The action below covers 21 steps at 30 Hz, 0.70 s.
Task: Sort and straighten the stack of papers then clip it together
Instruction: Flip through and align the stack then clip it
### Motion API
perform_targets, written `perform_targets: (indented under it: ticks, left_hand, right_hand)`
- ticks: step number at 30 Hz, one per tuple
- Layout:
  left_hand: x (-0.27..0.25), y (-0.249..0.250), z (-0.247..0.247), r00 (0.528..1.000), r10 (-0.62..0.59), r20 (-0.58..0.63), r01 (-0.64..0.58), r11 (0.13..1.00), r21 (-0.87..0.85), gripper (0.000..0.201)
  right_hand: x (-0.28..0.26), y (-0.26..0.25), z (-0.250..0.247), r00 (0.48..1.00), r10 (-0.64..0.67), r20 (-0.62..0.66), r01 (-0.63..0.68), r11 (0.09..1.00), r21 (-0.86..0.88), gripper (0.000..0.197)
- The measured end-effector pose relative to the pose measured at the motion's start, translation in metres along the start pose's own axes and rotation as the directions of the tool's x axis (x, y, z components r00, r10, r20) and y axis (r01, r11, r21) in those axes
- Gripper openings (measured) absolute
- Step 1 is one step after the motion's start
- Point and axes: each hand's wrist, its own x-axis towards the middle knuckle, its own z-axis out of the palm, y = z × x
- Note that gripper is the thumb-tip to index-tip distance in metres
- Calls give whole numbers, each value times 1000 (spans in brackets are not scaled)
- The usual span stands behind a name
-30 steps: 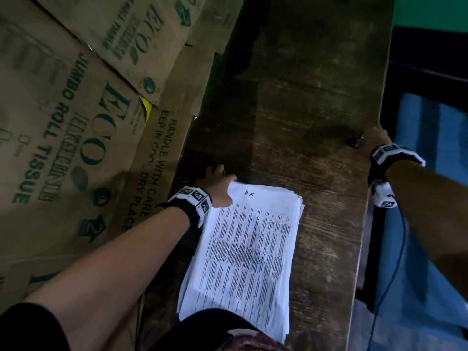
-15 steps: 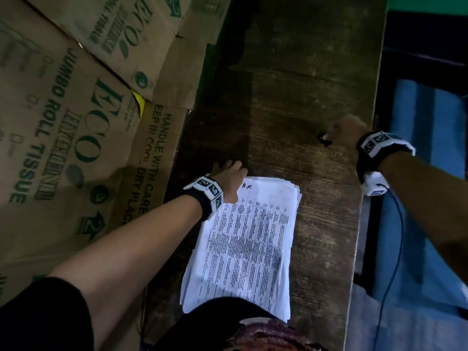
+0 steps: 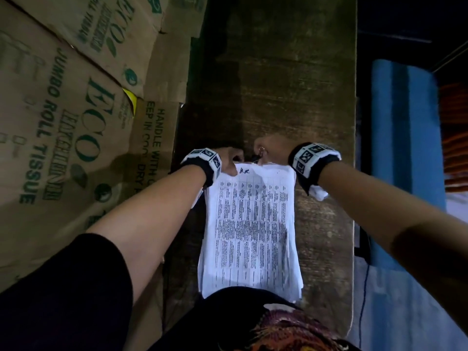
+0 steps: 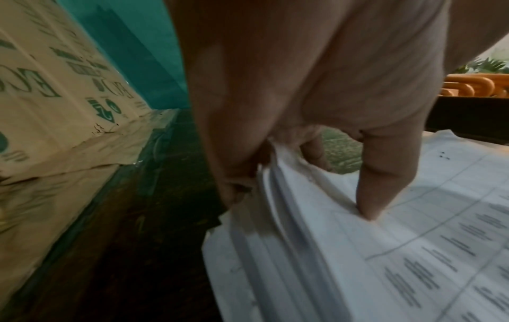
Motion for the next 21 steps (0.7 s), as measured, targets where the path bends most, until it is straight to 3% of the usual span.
perform_targets:
  ticks: [8, 15, 21]
  left_hand:
    - [-3, -13, 15, 995, -97, -35, 89, 978, -188, 53]
    - [-8, -15, 12, 994, -75, -85, 51, 964, -261, 38]
    - [-14, -17, 12, 990, -27, -136, -15, 956, -294, 37]
  right_hand:
    - [2, -21, -6, 1000, -24, 19, 27, 992, -121, 32]
    - [-1, -33, -16, 997, -33, 63, 46, 974, -223, 35]
    - [0, -40, -21, 999, -33, 24, 38, 972, -232, 31]
